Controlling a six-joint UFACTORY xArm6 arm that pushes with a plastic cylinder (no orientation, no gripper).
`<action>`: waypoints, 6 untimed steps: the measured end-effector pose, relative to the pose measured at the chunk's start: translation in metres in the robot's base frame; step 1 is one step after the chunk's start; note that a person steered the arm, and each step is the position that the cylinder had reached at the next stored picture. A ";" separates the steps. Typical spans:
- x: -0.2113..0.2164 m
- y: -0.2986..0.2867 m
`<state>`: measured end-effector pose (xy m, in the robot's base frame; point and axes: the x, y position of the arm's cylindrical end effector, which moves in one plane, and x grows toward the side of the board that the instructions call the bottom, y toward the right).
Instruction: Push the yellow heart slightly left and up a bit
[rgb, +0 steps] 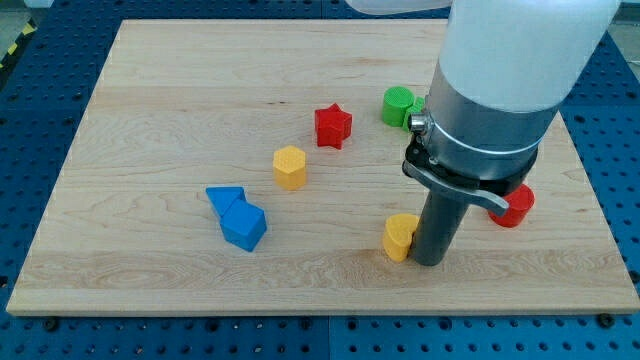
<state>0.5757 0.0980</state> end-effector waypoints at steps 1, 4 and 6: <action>0.000 -0.005; 0.001 -0.036; -0.016 -0.073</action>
<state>0.5598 0.0253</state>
